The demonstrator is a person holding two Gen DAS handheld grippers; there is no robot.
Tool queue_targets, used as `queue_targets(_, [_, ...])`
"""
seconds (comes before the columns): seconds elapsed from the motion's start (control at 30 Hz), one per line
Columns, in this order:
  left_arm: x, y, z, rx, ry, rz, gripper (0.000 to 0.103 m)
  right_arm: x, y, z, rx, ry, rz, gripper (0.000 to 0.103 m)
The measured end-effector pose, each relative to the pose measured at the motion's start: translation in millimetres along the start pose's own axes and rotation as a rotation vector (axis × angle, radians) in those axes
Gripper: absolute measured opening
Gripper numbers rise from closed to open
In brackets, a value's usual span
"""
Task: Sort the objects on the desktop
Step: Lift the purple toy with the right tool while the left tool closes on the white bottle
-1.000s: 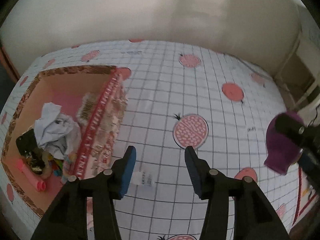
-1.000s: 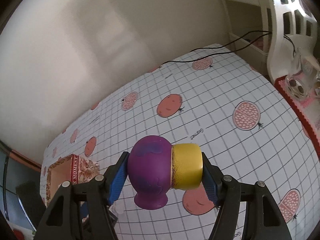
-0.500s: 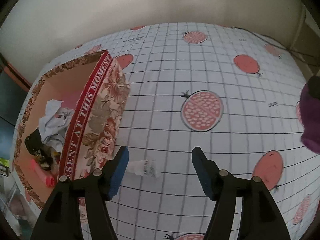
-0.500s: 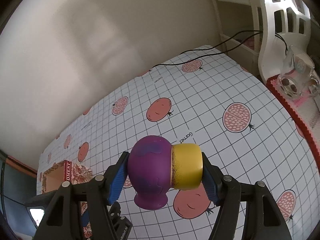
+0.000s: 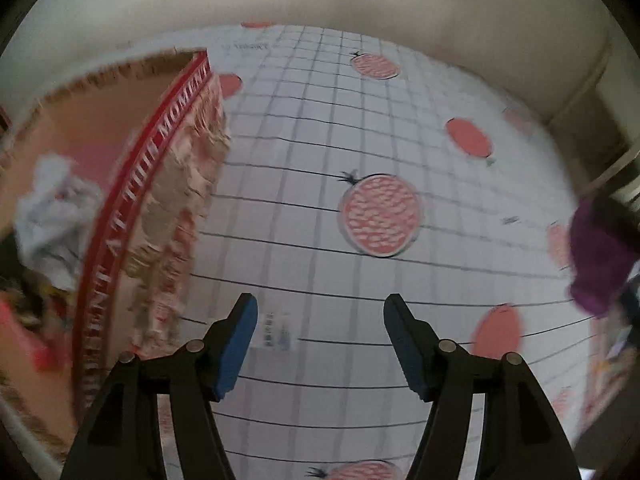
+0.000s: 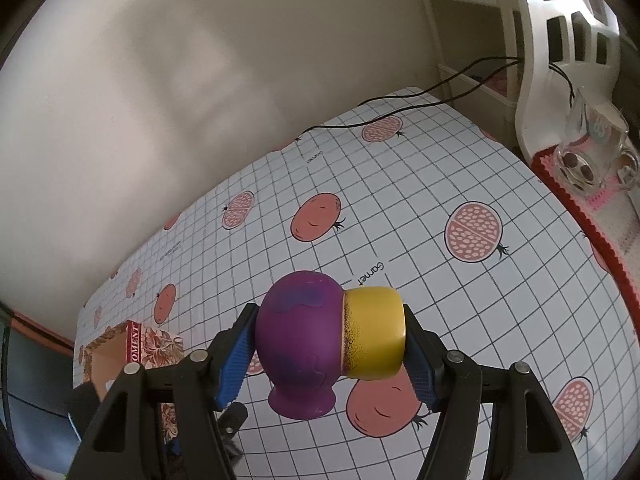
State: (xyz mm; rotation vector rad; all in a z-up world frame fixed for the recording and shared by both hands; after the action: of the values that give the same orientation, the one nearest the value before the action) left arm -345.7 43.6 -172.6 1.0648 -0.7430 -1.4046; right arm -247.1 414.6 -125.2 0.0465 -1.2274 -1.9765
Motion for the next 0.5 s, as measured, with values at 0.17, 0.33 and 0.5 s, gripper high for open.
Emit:
queue_targets(0.17, [8.9,4.3,-0.9,0.002,0.023,-0.034,0.066,-6.6,0.4,0.8,0.005,-0.016,0.008,0.07])
queue_targets(0.33, [0.4,5.5,-4.6,0.022,-0.07,-0.005,0.066,-13.2,-1.2,0.9,0.018,-0.038,0.019,0.07])
queue_targets(0.5, [-0.6,4.3,-8.7,0.044,-0.126,0.025,0.066,-17.4,-4.1,-0.3,0.032,-0.056,0.032,0.07])
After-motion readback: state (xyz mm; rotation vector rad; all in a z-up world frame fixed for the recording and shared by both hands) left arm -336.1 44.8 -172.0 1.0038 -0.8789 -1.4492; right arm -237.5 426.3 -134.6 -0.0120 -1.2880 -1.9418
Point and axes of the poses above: each gripper's, at about its wrist camera, not at the fingertips, and y roughly against the way its jaws point, x to its left, z to its top, the point moved 1 cm from there along -y, roughly the way its jaws point, and after that the axes turned 3 degrees about -x, right-handed, at the moved point
